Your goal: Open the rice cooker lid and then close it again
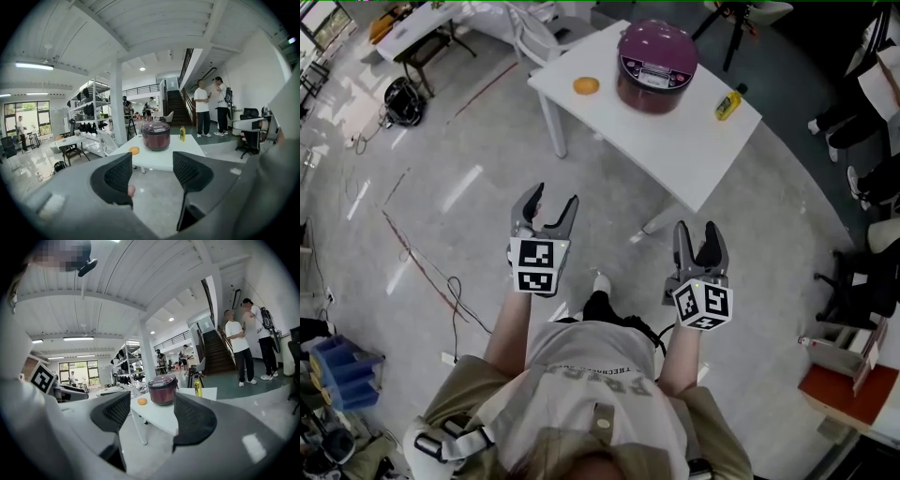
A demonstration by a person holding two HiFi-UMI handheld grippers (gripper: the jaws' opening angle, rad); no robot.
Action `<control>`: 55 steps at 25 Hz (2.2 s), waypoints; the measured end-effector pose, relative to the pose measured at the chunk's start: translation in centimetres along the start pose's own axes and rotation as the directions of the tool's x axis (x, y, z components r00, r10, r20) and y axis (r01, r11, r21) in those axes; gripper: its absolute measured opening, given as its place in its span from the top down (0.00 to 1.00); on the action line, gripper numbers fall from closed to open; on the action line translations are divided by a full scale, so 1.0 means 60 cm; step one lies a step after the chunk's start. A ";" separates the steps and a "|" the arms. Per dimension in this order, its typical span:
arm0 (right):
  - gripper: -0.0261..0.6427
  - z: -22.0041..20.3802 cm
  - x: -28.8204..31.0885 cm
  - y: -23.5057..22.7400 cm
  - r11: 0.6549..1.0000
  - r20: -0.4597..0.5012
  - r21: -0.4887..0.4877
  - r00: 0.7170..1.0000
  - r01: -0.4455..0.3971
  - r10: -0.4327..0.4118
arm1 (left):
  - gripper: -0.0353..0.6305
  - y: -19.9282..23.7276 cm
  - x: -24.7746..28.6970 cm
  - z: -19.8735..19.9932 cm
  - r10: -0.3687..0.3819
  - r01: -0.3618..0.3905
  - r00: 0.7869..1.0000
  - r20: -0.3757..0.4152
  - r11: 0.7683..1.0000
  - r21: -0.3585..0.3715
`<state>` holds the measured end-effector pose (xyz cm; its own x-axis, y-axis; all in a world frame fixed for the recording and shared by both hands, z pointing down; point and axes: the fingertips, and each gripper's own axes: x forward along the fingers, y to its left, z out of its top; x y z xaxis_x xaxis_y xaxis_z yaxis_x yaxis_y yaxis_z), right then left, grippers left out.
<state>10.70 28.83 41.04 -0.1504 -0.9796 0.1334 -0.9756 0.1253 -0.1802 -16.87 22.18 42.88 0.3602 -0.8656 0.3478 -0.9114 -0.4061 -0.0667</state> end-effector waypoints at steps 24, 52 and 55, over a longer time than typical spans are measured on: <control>0.56 0.030 0.128 -0.083 0.999 -0.007 0.022 0.999 -0.045 0.045 | 0.53 -0.004 0.144 0.041 0.053 -0.052 0.998 -0.034 0.999 0.005; 0.56 0.050 0.332 -0.073 0.992 0.013 0.016 0.992 0.128 -0.128 | 0.53 0.115 0.394 0.114 -0.134 0.135 0.991 -0.017 0.989 0.062; 0.56 0.042 0.339 -0.072 0.989 0.007 0.022 0.989 0.149 -0.149 | 0.53 0.120 0.409 0.110 -0.154 0.155 0.988 -0.025 0.986 0.069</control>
<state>12.24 7.98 42.08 -0.0021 -0.9884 0.1522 -0.9834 -0.0255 -0.1794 -13.27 -3.93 44.74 0.4908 -0.7853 0.3775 -0.8287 -0.5545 -0.0760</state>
